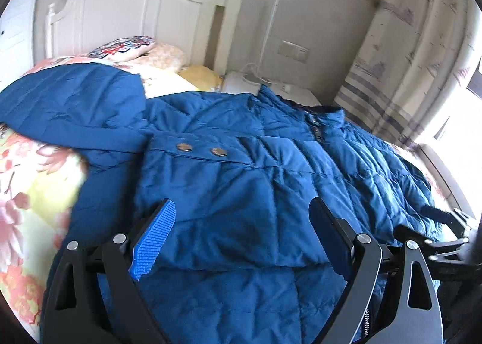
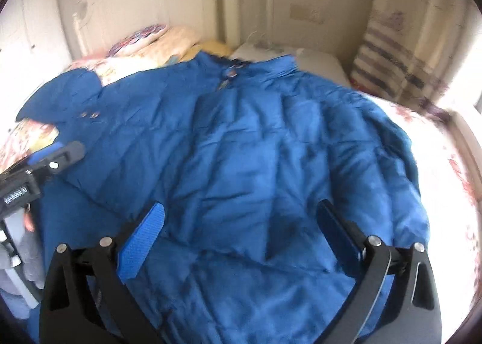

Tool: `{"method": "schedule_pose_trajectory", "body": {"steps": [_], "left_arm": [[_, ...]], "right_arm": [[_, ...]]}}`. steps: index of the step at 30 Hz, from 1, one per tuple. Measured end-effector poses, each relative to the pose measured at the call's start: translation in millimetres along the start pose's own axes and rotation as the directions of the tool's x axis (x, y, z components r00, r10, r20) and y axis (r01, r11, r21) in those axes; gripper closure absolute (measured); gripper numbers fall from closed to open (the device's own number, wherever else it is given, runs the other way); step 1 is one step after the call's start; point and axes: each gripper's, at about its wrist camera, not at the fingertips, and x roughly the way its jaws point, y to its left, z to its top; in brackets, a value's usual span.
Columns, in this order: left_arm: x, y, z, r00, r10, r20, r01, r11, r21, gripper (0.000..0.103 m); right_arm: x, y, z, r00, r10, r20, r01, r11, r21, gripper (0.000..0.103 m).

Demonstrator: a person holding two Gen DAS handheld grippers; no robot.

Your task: Fold large clothes

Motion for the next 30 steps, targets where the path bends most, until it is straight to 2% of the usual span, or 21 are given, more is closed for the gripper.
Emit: {"method": "schedule_pose_trajectory", "body": {"steps": [2,4,5,7,9,11,12,13,15,16,17,18,20,22,23,24,25,26,28,30], "left_arm": [[-9,5,3,0.998,0.053,0.020,-0.053,0.999,-0.005,0.016],[-29,24,9,0.989,0.128,0.071,-0.126,0.991,-0.038,0.016],[-37,36,12,0.986,0.142,0.086,-0.136,0.989,-0.064,0.016],[-51,70,22,0.982,0.165,0.095,-0.150,0.978,-0.146,0.016],[-64,126,35,0.977,0.192,0.089,-0.162,0.949,-0.270,0.016],[-74,185,46,0.971,0.227,0.072,-0.180,0.897,-0.403,0.016],[-77,203,49,0.968,0.241,0.073,-0.185,0.877,-0.443,0.017],[-81,231,52,0.964,0.256,0.074,-0.186,0.844,-0.503,0.017],[-83,297,57,0.958,0.284,0.040,-0.191,0.737,-0.649,0.017],[-82,324,56,0.961,0.275,0.035,-0.171,0.688,-0.705,0.017],[-81,342,56,0.964,0.262,0.040,-0.148,0.656,-0.740,0.018],[-78,368,56,0.970,0.233,0.066,-0.093,0.610,-0.787,0.018],[-75,393,62,0.970,0.230,0.083,-0.064,0.567,-0.821,0.019],[-70,411,73,0.967,0.246,0.073,-0.076,0.547,-0.834,0.020],[-64,419,79,0.962,0.264,0.064,-0.094,0.545,-0.833,0.025],[-60,420,82,0.959,0.279,0.054,-0.113,0.546,-0.830,0.045],[-55,423,84,0.955,0.294,0.038,-0.137,0.552,-0.823,0.058],[-50,423,84,0.955,0.295,0.022,-0.154,0.558,-0.816,0.078],[-51,417,83,0.944,0.327,0.033,-0.164,0.557,-0.814,0.089],[-58,399,86,0.924,0.375,0.077,-0.166,0.574,-0.802,0.098]], "right_arm": [[10,-9,-8,0.997,-0.061,-0.042,0.061,0.998,-0.004,0.003],[13,-21,-11,0.998,0.001,-0.063,0.002,0.999,0.042,0.003],[11,-23,-11,0.998,0.004,-0.064,-0.001,0.999,0.042,0.003],[11,-24,-14,0.998,0.011,-0.064,-0.009,0.999,0.040,0.003],[11,-26,-15,0.998,0.020,-0.062,-0.017,0.999,0.046,0.002],[12,-28,-15,0.998,0.028,-0.059,-0.025,0.998,0.053,0.002],[13,-28,-16,0.998,0.029,-0.057,-0.026,0.998,0.053,0.002],[12,-28,-16,0.998,0.030,-0.056,-0.027,0.998,0.053,0.002],[13,-30,-16,0.998,0.029,-0.057,-0.026,0.998,0.051,0.002],[14,-29,-15,0.998,0.029,-0.058,-0.026,0.998,0.052,0.002],[13,-29,-15,0.998,0.029,-0.057,-0.026,0.998,0.050,0.002],[15,-28,-14,0.998,0.028,-0.057,-0.025,0.998,0.049,0.002],[15,-28,-13,0.998,0.030,-0.057,-0.027,0.999,0.047,0.002],[15,-27,-14,0.998,0.030,-0.057,-0.028,0.999,0.047,0.002],[15,-27,-14,0.998,0.030,-0.057,-0.027,0.999,0.047,0.002],[15,-26,-14,0.998,0.030,-0.056,-0.028,0.998,0.048,0.002],[15,-26,-14,0.998,0.031,-0.056,-0.028,0.998,0.048,0.002],[15,-26,-14,0.998,0.032,-0.055,-0.029,0.998,0.049,0.002],[14,-26,-14,0.998,0.034,-0.052,-0.032,0.998,0.051,0.002],[12,-27,-14,0.998,0.043,-0.035,-0.041,0.997,0.061,0.003]]}}
